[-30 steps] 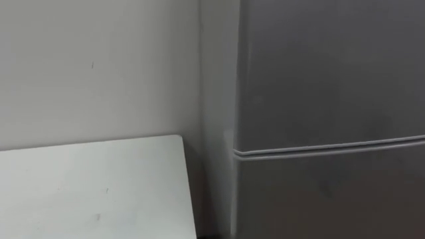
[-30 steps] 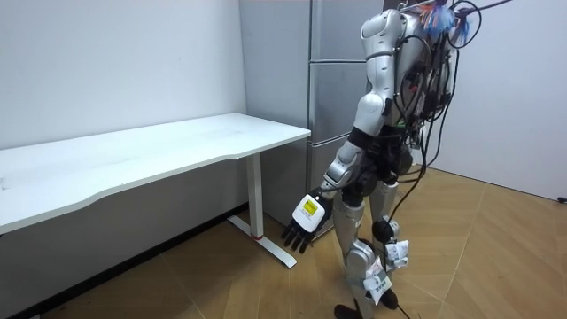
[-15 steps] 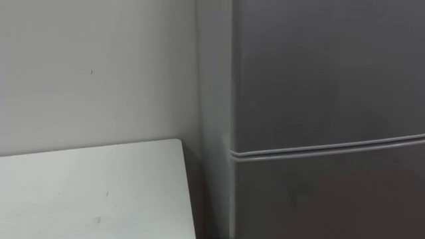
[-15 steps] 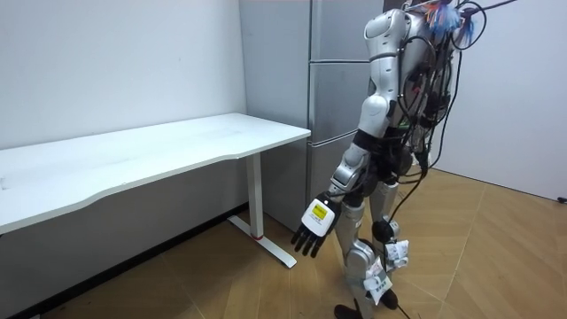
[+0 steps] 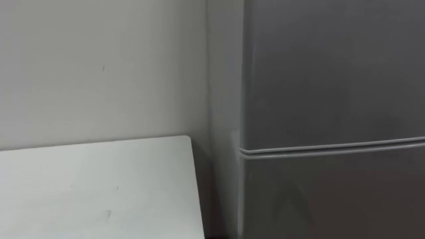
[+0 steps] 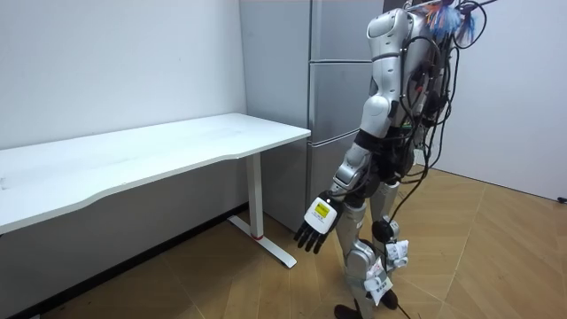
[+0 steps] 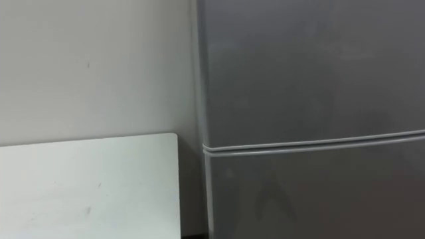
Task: Put the bottle in the upper fridge
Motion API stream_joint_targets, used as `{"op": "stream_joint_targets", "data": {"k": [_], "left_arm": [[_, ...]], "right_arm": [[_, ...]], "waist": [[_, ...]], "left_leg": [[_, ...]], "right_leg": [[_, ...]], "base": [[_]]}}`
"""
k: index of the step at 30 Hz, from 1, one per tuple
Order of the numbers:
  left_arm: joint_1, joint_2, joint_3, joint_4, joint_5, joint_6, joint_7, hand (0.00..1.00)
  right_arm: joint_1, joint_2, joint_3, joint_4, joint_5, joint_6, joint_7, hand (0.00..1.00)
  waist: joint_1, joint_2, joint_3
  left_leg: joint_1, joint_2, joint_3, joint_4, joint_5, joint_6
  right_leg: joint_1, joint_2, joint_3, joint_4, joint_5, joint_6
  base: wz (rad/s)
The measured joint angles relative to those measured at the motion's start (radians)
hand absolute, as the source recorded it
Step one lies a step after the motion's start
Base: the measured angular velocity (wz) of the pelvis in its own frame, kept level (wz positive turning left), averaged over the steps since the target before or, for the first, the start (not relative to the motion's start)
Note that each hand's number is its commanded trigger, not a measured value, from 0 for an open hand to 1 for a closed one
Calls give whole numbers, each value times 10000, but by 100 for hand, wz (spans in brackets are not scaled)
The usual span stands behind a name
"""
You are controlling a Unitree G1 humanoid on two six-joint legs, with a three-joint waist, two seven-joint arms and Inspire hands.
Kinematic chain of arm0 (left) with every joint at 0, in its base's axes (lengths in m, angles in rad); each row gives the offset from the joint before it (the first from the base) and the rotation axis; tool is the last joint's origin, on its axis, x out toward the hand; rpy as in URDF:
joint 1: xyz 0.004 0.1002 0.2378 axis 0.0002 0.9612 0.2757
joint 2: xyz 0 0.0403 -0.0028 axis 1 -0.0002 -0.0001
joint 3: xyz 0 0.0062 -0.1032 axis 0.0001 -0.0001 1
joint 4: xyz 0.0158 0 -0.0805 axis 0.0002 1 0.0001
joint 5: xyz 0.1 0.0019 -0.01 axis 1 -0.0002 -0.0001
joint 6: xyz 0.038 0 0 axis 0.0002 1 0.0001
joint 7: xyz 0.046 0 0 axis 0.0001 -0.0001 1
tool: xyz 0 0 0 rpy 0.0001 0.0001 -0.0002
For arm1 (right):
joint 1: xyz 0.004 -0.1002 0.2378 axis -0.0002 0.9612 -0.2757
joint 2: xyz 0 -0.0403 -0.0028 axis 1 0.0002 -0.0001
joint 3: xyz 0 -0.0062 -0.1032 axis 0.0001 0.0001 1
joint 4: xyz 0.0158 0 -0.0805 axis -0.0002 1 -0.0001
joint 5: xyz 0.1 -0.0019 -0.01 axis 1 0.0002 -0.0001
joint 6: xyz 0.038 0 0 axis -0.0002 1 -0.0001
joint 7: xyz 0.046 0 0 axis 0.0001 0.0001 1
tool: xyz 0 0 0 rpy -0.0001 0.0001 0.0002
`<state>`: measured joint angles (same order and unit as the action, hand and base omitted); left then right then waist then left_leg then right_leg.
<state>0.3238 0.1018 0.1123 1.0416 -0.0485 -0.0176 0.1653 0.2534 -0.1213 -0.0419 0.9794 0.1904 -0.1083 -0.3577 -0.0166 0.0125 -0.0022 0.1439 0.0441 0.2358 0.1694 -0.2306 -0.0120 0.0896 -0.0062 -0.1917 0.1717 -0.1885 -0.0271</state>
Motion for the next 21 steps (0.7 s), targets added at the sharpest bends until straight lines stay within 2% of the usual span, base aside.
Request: {"op": "stream_joint_targets", "data": {"k": [6, 14, 21], "left_arm": [[-51, -15, -188, 3, -7, -154, -5, 0], [-58, -15, -190, 45, 2, -197, -38, 0], [-75, -7, -190, 186, 7, -197, -191, 0]], "right_arm": [[-102, 1, 581, 362, -17, 4, 823, 0], [-286, 15, 595, 970, -14, 20, 1850, 0], [-495, 12, 590, 1226, -14, 134, 2114, 0]], "waist": [[70, -17, 6], [151, -61, 21], [201, -110, 29]], "left_leg": [[-21, -22, -31, 1, 0, 1], [-137, -54, -262, 24, 2, 4], [-185, -53, -345, 44, 2, 4]], "right_leg": [[18, -36, -77, -20, -4, 7], [-5, -82, -298, -24, -30, 16], [-4, -82, -339, -32, -53, 9]], "base": [[1], [7], [4]]}}
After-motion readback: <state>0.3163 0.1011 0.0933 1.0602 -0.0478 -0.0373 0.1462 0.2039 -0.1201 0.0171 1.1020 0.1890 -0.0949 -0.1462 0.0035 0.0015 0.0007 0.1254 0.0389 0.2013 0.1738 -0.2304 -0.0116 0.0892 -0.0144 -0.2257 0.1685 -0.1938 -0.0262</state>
